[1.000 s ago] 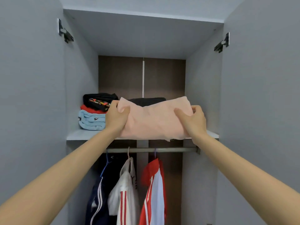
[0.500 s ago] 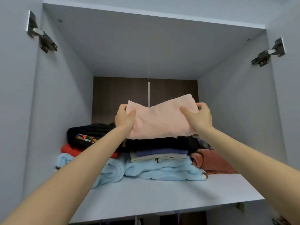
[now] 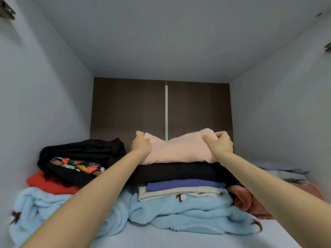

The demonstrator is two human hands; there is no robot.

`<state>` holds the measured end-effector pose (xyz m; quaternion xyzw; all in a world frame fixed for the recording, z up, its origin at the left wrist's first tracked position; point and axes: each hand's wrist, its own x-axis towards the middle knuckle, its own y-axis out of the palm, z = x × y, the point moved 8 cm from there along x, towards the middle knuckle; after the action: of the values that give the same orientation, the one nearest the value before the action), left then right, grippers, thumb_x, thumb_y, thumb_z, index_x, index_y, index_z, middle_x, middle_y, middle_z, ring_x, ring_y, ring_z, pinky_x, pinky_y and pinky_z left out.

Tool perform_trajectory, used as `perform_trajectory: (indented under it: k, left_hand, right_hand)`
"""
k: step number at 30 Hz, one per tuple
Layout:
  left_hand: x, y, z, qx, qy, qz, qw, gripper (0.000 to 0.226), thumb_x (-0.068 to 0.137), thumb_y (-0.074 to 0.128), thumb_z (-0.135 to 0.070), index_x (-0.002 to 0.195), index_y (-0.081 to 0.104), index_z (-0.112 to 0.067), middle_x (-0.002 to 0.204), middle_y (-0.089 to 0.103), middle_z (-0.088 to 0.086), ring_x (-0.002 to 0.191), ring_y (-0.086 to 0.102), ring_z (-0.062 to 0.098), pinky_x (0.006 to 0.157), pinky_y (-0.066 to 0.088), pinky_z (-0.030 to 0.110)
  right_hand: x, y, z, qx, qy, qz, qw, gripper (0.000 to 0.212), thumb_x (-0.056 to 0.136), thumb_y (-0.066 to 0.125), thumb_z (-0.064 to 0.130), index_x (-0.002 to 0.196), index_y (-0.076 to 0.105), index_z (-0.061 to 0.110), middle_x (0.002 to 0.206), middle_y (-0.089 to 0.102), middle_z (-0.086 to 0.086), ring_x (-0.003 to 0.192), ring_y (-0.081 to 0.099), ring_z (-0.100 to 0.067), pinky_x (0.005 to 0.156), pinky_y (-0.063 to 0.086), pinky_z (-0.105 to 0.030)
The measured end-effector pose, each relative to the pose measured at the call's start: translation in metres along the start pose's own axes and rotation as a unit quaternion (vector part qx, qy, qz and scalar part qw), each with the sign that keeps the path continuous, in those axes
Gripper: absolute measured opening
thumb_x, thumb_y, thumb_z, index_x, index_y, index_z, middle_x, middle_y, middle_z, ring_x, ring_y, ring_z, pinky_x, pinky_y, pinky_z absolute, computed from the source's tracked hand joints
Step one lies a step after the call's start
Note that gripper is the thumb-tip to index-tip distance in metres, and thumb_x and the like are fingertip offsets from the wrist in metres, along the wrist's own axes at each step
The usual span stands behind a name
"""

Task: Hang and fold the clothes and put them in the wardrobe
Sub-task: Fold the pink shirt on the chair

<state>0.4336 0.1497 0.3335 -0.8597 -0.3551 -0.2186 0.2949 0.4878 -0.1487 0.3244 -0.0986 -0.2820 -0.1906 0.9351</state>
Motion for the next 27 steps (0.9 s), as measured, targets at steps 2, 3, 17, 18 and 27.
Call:
perform_trajectory:
  k: [2,3,17,18,27]
  left_hand:
    - [0.003,0.005,0.003,0.085,-0.002,0.01,0.996,0.031,0.101,0.039,-0.015,0.133,0.038,-0.01,0.131,0.052,0.015,0.116,0.052,0.032,0.085,0.039,0.035]
    - [0.004,0.006,-0.001,0.149,0.009,0.011,0.989,0.032,0.101,0.04,-0.014,0.132,0.039,-0.01,0.131,0.051,0.015,0.116,0.052,0.032,0.086,0.041,0.037]
    - [0.019,0.069,-0.015,0.238,0.148,0.141,0.95,0.039,0.102,0.027,-0.026,0.133,0.05,-0.019,0.132,0.057,0.009,0.114,0.054,0.03,0.095,0.044,0.037]
    - [0.02,0.072,-0.01,0.237,0.139,0.147,0.95,0.04,0.103,0.026,-0.027,0.136,0.047,-0.021,0.134,0.055,0.008,0.117,0.053,0.029,0.096,0.044,0.036]
    - [0.007,0.07,-0.005,0.22,0.137,0.086,0.962,0.037,0.101,0.03,-0.03,0.134,0.047,-0.024,0.121,0.062,0.01,0.105,0.058,0.031,0.088,0.047,0.036]
  right_hand:
    - [0.006,0.007,-0.006,-0.055,0.026,0.025,0.998,0.037,0.086,0.066,0.036,0.112,0.049,0.015,0.12,0.057,-0.009,0.108,0.055,-0.03,0.082,0.038,-0.032]
    - [0.01,0.009,-0.002,-0.101,0.014,0.031,0.994,0.037,0.088,0.064,0.034,0.115,0.048,0.015,0.124,0.054,-0.01,0.111,0.054,-0.031,0.083,0.039,-0.033]
    - [0.01,0.086,0.018,-0.365,-0.187,0.199,0.89,0.042,0.095,0.032,0.052,0.101,0.069,0.032,0.102,0.065,-0.002,0.084,0.054,-0.024,0.073,0.038,-0.033]
    - [0.012,0.09,0.012,-0.374,-0.173,0.205,0.888,0.045,0.095,0.03,0.053,0.101,0.069,0.033,0.102,0.064,-0.004,0.085,0.052,-0.026,0.074,0.038,-0.034]
    - [-0.001,0.076,0.0,-0.323,-0.191,0.131,0.918,0.045,0.097,0.034,0.052,0.088,0.071,0.028,0.086,0.069,-0.003,0.08,0.061,-0.025,0.077,0.049,-0.034]
